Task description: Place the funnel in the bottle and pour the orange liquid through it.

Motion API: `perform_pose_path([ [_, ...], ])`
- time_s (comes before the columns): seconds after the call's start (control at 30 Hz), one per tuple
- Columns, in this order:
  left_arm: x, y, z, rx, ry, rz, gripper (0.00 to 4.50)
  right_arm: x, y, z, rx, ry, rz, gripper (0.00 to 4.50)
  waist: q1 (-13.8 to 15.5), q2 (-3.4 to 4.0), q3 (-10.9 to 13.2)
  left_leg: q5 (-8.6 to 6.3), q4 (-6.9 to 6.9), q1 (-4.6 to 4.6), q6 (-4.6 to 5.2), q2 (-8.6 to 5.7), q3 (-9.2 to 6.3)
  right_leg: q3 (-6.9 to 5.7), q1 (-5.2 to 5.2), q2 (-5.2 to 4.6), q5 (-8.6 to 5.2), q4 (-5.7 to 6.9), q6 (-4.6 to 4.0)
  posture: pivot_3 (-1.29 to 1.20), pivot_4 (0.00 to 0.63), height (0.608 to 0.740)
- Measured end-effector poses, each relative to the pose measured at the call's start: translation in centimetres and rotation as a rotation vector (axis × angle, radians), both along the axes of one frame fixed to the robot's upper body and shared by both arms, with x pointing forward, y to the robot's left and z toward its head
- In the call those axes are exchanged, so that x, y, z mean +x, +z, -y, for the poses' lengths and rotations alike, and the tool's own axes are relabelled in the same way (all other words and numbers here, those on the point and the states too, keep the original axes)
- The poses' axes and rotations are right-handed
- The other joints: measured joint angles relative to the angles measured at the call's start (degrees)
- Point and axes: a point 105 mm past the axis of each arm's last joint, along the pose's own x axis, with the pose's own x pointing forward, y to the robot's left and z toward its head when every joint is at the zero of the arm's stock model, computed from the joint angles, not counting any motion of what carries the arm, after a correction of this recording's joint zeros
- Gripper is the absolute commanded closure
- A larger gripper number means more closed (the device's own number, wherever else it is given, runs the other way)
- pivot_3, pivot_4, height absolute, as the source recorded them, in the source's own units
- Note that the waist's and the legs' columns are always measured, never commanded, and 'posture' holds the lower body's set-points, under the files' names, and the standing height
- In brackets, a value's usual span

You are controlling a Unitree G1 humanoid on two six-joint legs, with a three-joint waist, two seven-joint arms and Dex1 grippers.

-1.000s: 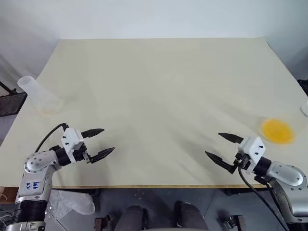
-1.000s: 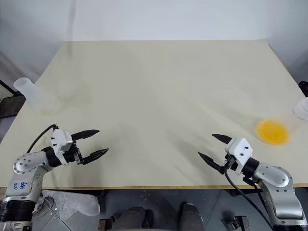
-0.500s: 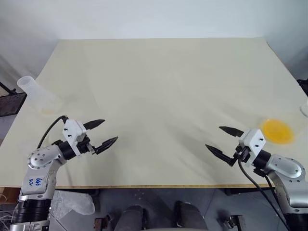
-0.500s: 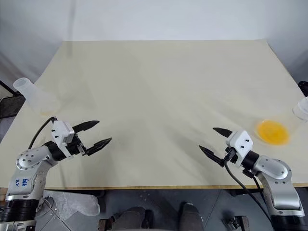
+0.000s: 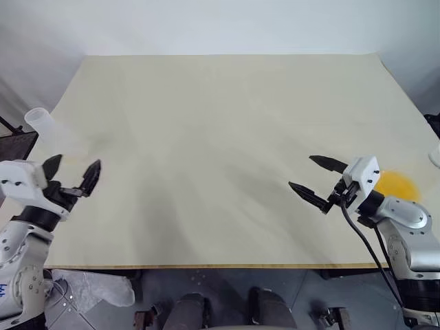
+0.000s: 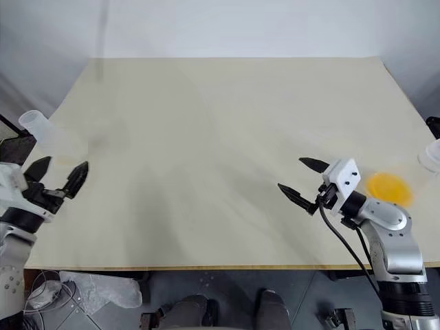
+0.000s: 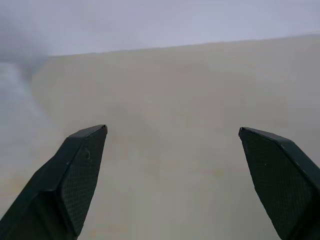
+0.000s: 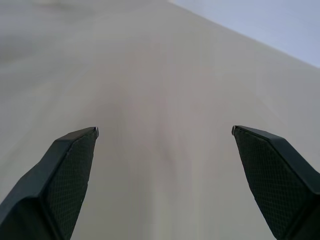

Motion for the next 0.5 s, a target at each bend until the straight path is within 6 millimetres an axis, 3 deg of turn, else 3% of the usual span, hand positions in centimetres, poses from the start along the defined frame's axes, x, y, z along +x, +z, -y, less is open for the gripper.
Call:
perform_pose_path([
  [0.27, -1.1, -0.3, -2.0, -0.026, 0.13, -0.022, 0.0, 1.0, 0.0, -0.5, 0.01, 0.018, 0.005, 0.01, 0.03, -0.09, 0.01, -0.01, 0.0, -0.01, -0.01, 0.0, 0.0, 0.0, 0.0, 0.01, 0.0, -0.02, 0.0, 0.0, 0.15, 0.74],
  [0.4, 1.4, 0.0, -4.3, -0.014, 0.22, -0.016, 0.0, 1.3, -0.2, -1.1, 0.014, 0.032, 0.005, 0.01, 0.17, -0.13, -0.01, 0.0, 0.01, 0.0, -0.02, -0.02, 0.01, -0.04, 0.0, 0.06, -0.01, 0.04, -0.01, 0.0, 0.15, 0.74],
  [0.5, 3.5, -0.1, -5.0, 0.003, 0.248, -0.035, 0.0, 1.3, -0.5, -1.3, 0.021, 0.031, -0.003, 0.01, 0.05, -0.15, -0.02, 0.0, 0.0, -0.01, -0.01, -0.06, 0.03, -0.04, -0.04, 0.02, 0.0, 0.07, -0.01, 0.0, 0.15, 0.74],
])
